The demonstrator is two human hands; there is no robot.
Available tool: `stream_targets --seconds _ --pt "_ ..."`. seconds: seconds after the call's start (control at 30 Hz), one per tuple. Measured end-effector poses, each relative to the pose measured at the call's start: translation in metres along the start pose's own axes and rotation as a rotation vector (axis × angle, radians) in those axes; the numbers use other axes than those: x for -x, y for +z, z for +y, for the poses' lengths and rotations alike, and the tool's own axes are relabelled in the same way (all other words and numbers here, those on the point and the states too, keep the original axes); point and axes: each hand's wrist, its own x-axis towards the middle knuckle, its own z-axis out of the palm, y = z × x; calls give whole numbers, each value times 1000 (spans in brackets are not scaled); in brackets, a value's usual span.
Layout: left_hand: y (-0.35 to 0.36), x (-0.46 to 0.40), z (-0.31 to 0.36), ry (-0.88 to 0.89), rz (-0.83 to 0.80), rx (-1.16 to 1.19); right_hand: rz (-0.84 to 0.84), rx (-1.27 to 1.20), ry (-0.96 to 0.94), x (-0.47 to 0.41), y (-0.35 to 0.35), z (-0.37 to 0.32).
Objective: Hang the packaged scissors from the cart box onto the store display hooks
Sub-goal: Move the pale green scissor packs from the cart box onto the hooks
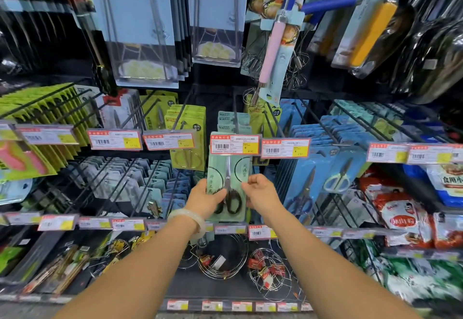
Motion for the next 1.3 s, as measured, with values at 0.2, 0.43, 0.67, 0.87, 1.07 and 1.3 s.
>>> stream_targets --seconds 0.2,0.43,0.67,0.87,1.07,1.3 --pt "8 -2 -4 2 -21 4 25 31 -4 -1 -3 4" --pt "15 -11 8 -28 24 37 83 19 24 -13 -6 -2" --pt "23 -12 -2 -325 -8 -381 -89 438 102 -14 -15 10" --pt "87 3 8 -125 -259 -1002 -263 950 152 12 -61 52" --pt "199 25 60 281 -443 -1283 -57 1105 216 36 -178 92" --pt "368 81 114 557 -629 -1334 194 1044 384 91 -344 144"
